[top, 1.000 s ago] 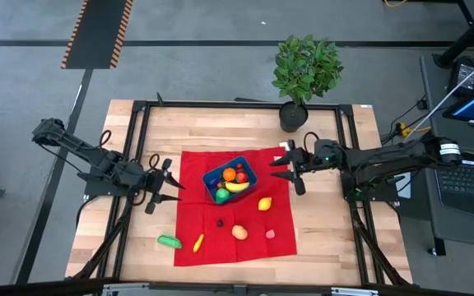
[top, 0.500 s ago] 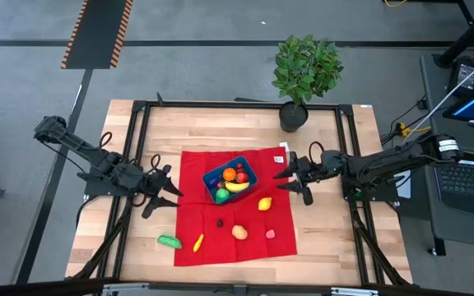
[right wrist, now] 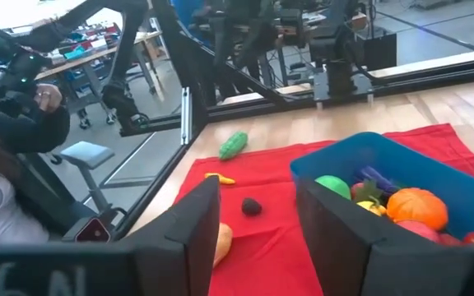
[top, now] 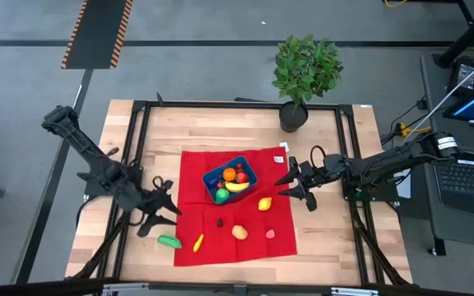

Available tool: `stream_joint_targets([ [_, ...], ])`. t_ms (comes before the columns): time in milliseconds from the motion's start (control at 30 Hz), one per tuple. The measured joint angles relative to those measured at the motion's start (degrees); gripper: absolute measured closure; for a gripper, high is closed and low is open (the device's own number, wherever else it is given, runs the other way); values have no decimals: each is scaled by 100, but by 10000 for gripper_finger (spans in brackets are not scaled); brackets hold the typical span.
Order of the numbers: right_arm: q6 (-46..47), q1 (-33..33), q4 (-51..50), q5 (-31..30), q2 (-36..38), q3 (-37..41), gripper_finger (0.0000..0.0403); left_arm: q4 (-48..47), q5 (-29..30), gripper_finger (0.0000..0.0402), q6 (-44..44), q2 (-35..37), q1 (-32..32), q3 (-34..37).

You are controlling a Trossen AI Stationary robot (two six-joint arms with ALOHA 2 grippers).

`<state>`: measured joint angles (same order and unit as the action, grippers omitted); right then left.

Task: Pick and placing Produce into tupperware
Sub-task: Put the peas into the blue bin

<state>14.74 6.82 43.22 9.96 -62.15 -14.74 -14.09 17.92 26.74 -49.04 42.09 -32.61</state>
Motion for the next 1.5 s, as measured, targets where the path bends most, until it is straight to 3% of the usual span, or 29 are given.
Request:
stream_joint_targets([
  [333, -7, 64, 22, 0, -2, 0, 240, -1453, 342, 250, 1684, -1748, 521, -1190],
  [533, 21, 111, 24, 2, -2, 0, 240, -1861, -5, 250, 2298, -2771, 614, -1751],
  [667, 0, 250, 22, 0, -2, 0, 240, -1997, -608, 250, 2877, -3240, 609, -1859],
  [833, -157, 406, 15, 2, -4, 0, 240, -2001, -1133, 250, 2893, -3565, 607, -1859],
  [1267, -308, 502, -161, 2, -53, -2, 240, -1993, -1090, 248, 2822, -3650, 570, -1859],
  [1500, -304, 499, -143, 2, -270, -2, 240, -2079, -1035, 195, 2823, -3650, 557, -1861],
])
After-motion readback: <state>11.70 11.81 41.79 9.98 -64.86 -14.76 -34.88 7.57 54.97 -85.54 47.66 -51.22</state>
